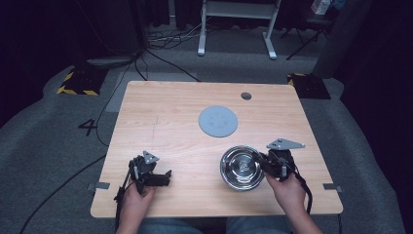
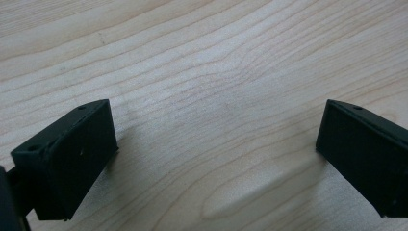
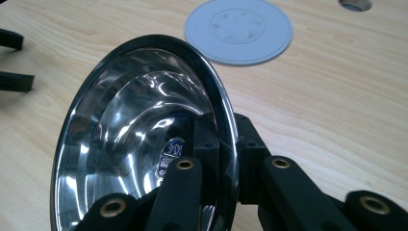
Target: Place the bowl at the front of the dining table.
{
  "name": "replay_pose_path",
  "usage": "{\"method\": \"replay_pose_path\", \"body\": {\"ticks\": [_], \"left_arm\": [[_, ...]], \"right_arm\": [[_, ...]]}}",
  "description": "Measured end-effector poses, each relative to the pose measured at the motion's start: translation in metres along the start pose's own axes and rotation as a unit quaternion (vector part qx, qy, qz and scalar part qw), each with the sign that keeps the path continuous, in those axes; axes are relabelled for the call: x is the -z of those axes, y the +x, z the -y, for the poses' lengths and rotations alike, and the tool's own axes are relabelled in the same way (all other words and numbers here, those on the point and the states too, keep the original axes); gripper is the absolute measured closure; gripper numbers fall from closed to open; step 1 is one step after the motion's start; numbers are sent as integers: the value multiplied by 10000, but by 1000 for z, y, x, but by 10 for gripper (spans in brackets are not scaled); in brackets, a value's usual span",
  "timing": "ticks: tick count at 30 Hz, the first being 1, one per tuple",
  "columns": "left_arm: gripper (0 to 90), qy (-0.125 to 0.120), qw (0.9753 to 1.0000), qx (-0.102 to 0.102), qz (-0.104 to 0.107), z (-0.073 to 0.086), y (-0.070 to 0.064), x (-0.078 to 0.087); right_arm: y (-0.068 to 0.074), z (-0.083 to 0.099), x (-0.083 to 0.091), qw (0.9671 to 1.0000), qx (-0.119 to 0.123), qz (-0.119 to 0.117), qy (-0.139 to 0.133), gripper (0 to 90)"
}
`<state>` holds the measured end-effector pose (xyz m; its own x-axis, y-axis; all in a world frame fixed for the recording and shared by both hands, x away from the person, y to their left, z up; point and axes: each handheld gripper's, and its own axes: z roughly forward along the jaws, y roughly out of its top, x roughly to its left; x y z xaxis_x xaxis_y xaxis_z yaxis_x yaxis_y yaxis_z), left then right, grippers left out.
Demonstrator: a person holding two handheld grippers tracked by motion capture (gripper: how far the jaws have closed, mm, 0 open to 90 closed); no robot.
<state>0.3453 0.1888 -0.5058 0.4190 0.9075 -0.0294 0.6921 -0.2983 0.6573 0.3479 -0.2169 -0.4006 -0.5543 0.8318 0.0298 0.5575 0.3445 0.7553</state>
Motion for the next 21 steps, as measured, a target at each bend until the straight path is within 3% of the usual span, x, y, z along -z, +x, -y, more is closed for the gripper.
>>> {"method": "replay_pose_path", "body": {"ticks": [10, 15, 21], "left_arm": [[7, 0, 10000, -1, 0, 0, 0, 0], [7, 0, 10000, -1, 0, 0, 0, 0], [7, -6, 10000, 0, -2, 0, 0, 0]], "right_arm": [[2, -14, -2, 9984, 87, 486, -293, 829], [-2, -19, -7, 9967, -45, 719, -377, 829], [-6, -30, -14, 9957, -60, 789, -474, 830]]}}
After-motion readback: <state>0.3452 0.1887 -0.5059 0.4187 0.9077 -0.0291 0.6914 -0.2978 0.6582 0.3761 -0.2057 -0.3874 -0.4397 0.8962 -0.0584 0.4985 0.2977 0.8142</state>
